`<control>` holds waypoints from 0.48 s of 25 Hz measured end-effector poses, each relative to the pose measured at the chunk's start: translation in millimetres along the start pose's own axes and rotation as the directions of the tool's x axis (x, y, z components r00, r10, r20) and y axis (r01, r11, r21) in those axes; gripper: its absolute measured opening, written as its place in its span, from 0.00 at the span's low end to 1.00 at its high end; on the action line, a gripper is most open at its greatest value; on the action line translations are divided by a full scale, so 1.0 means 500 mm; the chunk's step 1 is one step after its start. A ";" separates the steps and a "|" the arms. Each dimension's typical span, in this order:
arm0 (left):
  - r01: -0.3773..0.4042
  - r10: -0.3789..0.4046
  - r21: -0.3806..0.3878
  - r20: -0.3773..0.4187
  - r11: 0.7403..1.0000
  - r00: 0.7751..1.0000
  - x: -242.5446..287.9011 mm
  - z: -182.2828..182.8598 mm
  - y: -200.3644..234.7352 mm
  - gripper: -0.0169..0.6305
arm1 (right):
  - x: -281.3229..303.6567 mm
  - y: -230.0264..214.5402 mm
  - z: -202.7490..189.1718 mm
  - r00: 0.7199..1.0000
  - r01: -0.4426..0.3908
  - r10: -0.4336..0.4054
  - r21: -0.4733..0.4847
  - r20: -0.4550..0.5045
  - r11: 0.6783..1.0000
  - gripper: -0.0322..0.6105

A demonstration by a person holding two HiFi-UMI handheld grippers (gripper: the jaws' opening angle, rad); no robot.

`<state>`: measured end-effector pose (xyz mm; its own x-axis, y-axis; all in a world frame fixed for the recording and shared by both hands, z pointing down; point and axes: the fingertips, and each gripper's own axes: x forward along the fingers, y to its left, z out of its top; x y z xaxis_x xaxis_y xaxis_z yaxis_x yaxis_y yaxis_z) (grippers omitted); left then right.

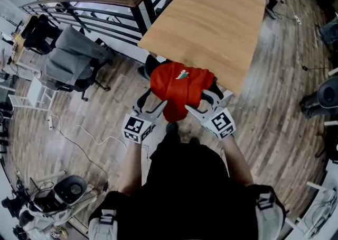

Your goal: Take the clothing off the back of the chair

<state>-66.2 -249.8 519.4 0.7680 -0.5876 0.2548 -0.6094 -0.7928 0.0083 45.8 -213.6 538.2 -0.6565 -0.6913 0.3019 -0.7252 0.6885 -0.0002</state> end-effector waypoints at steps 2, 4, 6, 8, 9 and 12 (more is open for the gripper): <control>0.009 -0.009 -0.005 -0.002 1.000 1.000 0.012 -0.006 0.027 0.49 | 0.022 -0.004 -0.004 1.000 0.011 -0.011 0.020 -0.011 1.000 0.48; 0.023 -0.023 -0.005 -0.007 1.000 1.000 0.025 -0.011 0.044 0.50 | 0.036 -0.010 -0.005 1.000 0.017 -0.016 0.032 -0.012 0.999 0.48; 0.032 -0.032 -0.006 -0.011 0.999 0.999 0.037 -0.010 0.048 0.52 | 0.036 -0.016 -0.003 1.000 0.020 -0.019 0.033 -0.014 0.999 0.48; 0.040 -0.040 -0.012 -0.012 0.999 0.999 0.044 -0.010 0.046 0.55 | 0.031 -0.018 -0.001 0.999 0.024 -0.024 0.028 -0.021 0.999 0.47; 0.049 -0.050 -0.018 -0.015 0.999 0.999 0.045 -0.010 0.044 0.55 | 0.029 -0.017 0.000 0.999 0.028 -0.027 0.025 -0.024 0.999 0.47; 0.100 -0.101 -0.026 -0.016 0.995 0.995 0.052 -0.010 0.035 0.56 | 0.032 -0.016 0.003 0.999 0.043 -0.042 0.026 -0.030 0.999 0.48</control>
<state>-57.8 -278.4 531.1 0.8222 -0.5019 0.2685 -0.5341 -0.8434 0.0586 40.7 -230.2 541.6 -0.6187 -0.7130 0.3298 -0.7580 0.6522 -0.0120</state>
